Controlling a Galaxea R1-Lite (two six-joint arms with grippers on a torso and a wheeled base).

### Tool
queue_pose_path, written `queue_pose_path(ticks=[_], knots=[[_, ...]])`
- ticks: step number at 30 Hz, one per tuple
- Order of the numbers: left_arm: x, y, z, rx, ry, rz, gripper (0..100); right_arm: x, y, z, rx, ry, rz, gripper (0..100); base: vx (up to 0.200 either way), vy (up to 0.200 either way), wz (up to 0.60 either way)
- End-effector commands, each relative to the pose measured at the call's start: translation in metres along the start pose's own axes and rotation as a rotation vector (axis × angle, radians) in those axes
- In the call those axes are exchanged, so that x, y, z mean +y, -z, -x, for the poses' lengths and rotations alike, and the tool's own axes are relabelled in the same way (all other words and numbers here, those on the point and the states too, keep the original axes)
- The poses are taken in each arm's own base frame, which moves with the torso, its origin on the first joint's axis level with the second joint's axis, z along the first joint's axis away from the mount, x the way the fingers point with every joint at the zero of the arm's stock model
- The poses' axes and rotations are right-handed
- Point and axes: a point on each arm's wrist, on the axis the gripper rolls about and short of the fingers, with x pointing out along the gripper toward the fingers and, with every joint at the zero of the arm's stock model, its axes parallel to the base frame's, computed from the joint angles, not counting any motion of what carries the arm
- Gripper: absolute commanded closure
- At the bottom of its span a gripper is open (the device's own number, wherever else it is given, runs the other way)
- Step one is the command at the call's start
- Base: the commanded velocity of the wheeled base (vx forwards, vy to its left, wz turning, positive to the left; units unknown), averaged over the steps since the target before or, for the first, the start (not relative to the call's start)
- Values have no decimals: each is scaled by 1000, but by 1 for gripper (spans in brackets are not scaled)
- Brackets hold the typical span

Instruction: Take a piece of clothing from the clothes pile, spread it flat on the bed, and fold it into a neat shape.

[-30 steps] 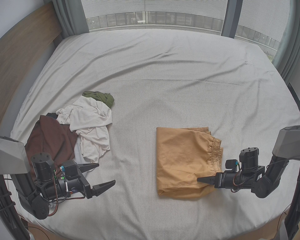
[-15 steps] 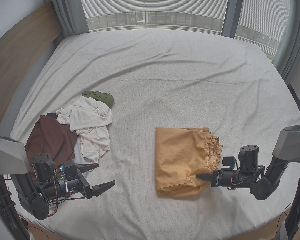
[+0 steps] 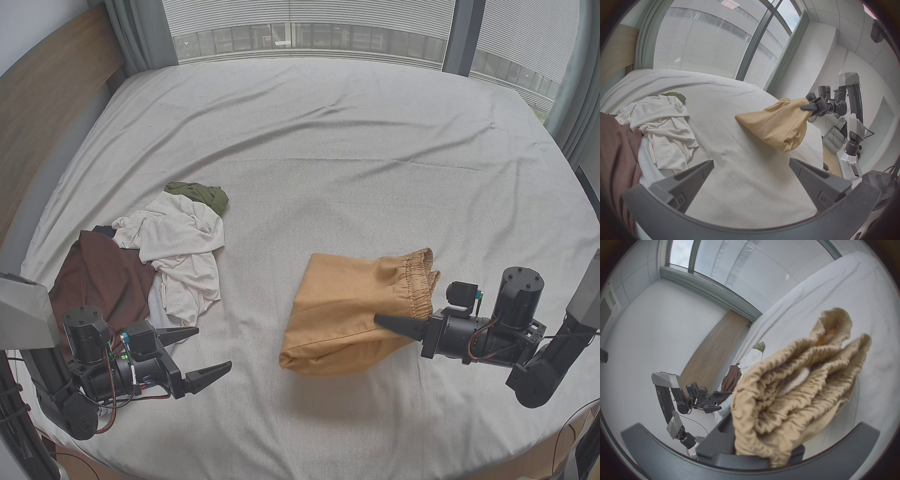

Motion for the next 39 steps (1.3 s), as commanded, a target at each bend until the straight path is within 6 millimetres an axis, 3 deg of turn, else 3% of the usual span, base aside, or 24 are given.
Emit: queue_pose_path(ticks=[1,8,31,39], knots=[[0,0,0,-1,0,0,0,11,-12,3,-41,-35,31,100,0,0,0],[-3,-1,-1,-4,12,4,0,22,-23,0,-57,-95,55,100,0,0,0],[-2,1,-3,4,14,10,0,27,-106,-37,-138,-106,104,100,0,0,0],[-3,2,-3,8,16,11,0,30,-145,-53,-172,-109,123,100,0,0,0]])
